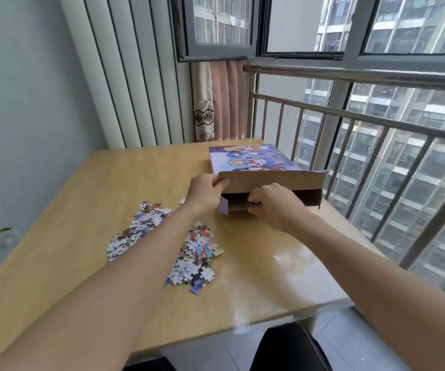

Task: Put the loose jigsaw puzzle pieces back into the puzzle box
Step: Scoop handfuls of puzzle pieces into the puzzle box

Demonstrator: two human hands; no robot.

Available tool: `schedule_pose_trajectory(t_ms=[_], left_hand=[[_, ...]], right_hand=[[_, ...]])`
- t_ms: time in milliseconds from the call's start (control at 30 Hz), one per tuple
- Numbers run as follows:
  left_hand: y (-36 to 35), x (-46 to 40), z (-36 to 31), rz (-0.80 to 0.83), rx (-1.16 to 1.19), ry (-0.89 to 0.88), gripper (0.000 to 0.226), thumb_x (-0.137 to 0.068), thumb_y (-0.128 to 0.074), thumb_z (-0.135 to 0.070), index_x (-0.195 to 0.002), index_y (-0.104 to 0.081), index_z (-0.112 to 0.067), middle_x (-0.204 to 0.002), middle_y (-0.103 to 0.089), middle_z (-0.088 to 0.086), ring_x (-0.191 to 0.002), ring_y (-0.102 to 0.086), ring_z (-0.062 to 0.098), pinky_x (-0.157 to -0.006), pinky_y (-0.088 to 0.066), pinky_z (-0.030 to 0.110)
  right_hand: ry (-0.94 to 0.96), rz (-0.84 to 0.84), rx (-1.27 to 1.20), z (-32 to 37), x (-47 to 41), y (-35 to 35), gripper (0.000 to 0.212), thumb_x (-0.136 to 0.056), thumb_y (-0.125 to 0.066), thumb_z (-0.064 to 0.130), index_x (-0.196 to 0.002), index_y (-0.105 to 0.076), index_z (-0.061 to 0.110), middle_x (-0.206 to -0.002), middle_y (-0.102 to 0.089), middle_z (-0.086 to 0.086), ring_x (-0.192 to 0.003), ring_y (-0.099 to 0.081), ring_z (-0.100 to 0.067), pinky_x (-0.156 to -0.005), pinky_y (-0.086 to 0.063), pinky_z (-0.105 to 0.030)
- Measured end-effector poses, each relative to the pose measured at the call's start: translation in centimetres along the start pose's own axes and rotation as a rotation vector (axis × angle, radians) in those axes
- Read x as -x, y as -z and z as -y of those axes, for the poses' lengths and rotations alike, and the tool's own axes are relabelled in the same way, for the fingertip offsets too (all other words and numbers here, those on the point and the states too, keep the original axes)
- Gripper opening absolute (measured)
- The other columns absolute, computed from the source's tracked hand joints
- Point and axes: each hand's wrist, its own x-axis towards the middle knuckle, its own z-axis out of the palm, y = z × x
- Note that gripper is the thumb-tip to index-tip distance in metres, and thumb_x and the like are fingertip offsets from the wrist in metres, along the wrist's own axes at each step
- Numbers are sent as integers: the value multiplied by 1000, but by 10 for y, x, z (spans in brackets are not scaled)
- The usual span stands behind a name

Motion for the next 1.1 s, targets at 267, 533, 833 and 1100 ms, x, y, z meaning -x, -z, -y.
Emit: schedule_pose_trajectory(t_ms=[267,533,833,1100], left_hand=[[4,23,22,163,-68,24,26,-103,-53,-30,-100,-71,-12,-104,-71,3,-97,-62,20,-72,-43,29],[72,69,93,-3,-301,31,50,-94,-62,-48,-137,-58,-22,-143,-56,0,-132,-49,20,-104,-38,27],[81,127,156,-120,-292,165,51,-103,-44,-41,-148,-46,-15,-152,-46,4,-141,-38,20,-116,-27,31],[59,113,141,-128,-137,68,48,-100,-54,-29,-146,-48,-20,-150,-48,-2,-139,-41,16,-109,-29,24]], right_hand=[[125,72,-156,55,25,-27,16,-91,-59,26,-79,-61,16,-75,-62,-1,-70,-54,-28,-62,-49,-38],[-204,251,-383,110,37,-72,93,-62,-82,69,-126,-49,11,-103,-39,2,-112,-48,-29,-89,-43,-34],[-349,266,-576,150,-7,-73,79,-49,-91,65,-96,-52,14,-96,-56,-3,-89,-57,-18,-65,-50,-32],[-505,414,-837,158,-46,-68,54,-64,-92,44,-77,-50,13,-69,-45,-3,-59,-50,-18,-70,-64,-38]])
